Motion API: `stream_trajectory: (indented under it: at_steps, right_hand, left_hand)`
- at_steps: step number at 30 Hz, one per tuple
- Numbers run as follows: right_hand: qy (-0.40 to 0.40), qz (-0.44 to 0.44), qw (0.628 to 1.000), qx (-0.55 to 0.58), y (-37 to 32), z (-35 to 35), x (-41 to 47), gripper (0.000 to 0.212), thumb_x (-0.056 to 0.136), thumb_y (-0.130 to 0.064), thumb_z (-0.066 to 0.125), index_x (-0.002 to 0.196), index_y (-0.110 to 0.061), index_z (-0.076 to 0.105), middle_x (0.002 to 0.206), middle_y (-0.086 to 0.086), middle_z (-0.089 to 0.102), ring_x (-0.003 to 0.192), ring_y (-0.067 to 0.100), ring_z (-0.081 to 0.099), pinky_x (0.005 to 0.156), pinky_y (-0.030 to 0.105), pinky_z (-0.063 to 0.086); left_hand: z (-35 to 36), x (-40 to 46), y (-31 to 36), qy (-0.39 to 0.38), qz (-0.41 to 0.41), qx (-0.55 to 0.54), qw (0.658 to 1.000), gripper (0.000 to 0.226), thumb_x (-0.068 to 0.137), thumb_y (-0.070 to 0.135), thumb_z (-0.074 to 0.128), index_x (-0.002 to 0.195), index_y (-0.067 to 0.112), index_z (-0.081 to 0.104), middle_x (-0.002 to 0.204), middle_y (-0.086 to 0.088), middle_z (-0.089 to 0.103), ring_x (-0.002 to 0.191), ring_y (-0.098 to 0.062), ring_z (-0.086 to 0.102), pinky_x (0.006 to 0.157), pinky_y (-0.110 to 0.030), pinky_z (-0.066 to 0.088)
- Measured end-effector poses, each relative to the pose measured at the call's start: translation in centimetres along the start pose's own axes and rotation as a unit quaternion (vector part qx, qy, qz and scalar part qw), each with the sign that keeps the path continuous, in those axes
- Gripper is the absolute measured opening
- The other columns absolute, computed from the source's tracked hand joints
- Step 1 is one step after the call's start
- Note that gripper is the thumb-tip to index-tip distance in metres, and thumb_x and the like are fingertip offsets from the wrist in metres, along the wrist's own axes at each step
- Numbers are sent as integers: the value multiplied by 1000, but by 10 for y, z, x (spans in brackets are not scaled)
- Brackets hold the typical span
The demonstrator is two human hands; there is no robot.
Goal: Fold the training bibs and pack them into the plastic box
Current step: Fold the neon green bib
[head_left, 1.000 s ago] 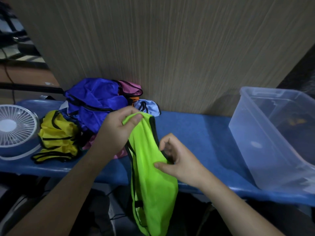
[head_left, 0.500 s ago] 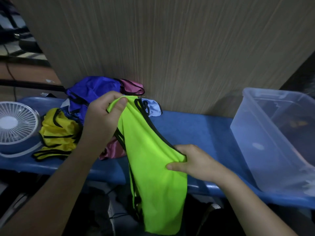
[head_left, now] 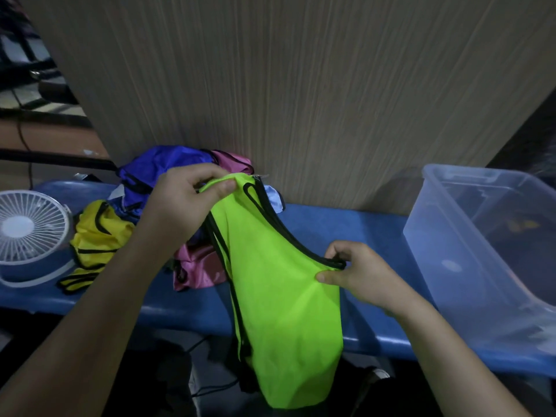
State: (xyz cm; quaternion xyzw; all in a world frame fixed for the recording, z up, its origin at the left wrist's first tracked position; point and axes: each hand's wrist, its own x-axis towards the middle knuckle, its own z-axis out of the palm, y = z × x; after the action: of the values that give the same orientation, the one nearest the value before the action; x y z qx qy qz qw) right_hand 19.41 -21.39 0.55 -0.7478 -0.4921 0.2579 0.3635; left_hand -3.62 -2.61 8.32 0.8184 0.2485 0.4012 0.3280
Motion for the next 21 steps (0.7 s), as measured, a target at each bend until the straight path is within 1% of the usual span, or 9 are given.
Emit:
stream_trajectory:
  at_steps: [1, 3, 6, 9, 11, 13, 18, 20, 21]
  right_hand:
    - [-9, 23, 999, 42, -1, -3, 0, 29, 81, -11, 81, 77, -15, 53, 69, 4, 53, 49, 19, 51, 48, 31, 42]
    - [-29, 72, 989, 123, -3, -7, 1, 26, 87, -3, 73, 85, -11, 48, 76, 13, 50, 46, 28, 61, 37, 28, 41]
    - [-35, 100, 979, 175, -7, -11, 6, 27, 91, 0, 68, 87, -12, 44, 79, 13, 49, 67, 39, 73, 40, 30, 48]
    - [-24, 94, 976, 197, -8, -16, 16, 26, 91, 0, 67, 89, -11, 44, 81, 12, 53, 76, 40, 74, 46, 34, 53]
    - [-9, 92, 974, 207, -8, -21, 24, 25, 91, 0, 68, 90, -11, 45, 82, 12, 54, 76, 40, 75, 47, 35, 53]
    - [8, 91, 971, 223, -9, -27, 32, 22, 92, -2, 68, 91, -11, 47, 84, 11, 56, 77, 39, 75, 50, 37, 55]
    - [60, 76, 970, 225, 1, -28, 55, 23, 91, -1, 68, 88, -14, 50, 79, 2, 55, 84, 37, 75, 84, 54, 56]
    - [79, 41, 975, 204, 5, -26, 66, 24, 87, -3, 72, 84, -17, 52, 77, 0, 53, 83, 28, 73, 86, 49, 57]
    - [91, 19, 980, 178, 7, -25, 70, 25, 85, -4, 73, 82, -18, 53, 76, -3, 52, 77, 17, 66, 79, 39, 55]
  left_hand:
    - [3, 5, 3, 1, -21, -3, 1000, 9, 94, 22, 68, 87, 22, 73, 73, 2, 69, 49, -7, 57, 53, -26, 48]
    - [10, 14, 5, 2, -64, -18, 998, 9, 95, 23, 67, 89, 21, 74, 79, -5, 69, 41, -13, 52, 47, -28, 43]
    - [20, 27, 7, 2, -105, -120, 987, 11, 96, 22, 65, 91, 21, 75, 101, -21, 66, 66, -21, 65, 54, -31, 57]
    - [29, 42, 6, 1, -117, -179, 977, 12, 98, 17, 63, 96, 11, 73, 108, -33, 61, 89, -27, 71, 67, -33, 62]
    - [33, 55, 7, 5, -108, -167, 980, 12, 97, 20, 64, 96, 13, 74, 107, -28, 65, 97, -30, 72, 72, -33, 62]
    - [39, 69, 8, 16, -92, -144, 985, 11, 96, 22, 66, 92, 19, 75, 100, -18, 71, 95, -25, 72, 74, -31, 62]
    - [55, 88, 11, 41, -27, -85, 995, 9, 94, 26, 67, 90, 23, 75, 84, 11, 72, 86, -10, 69, 84, -46, 59]
    - [60, 92, 10, 50, -3, -74, 996, 8, 94, 27, 67, 90, 25, 74, 85, 15, 69, 86, -3, 64, 86, -42, 57]
    - [62, 94, 9, 55, 13, -71, 996, 7, 93, 26, 68, 89, 27, 73, 88, 14, 68, 86, -1, 62, 87, -37, 55]
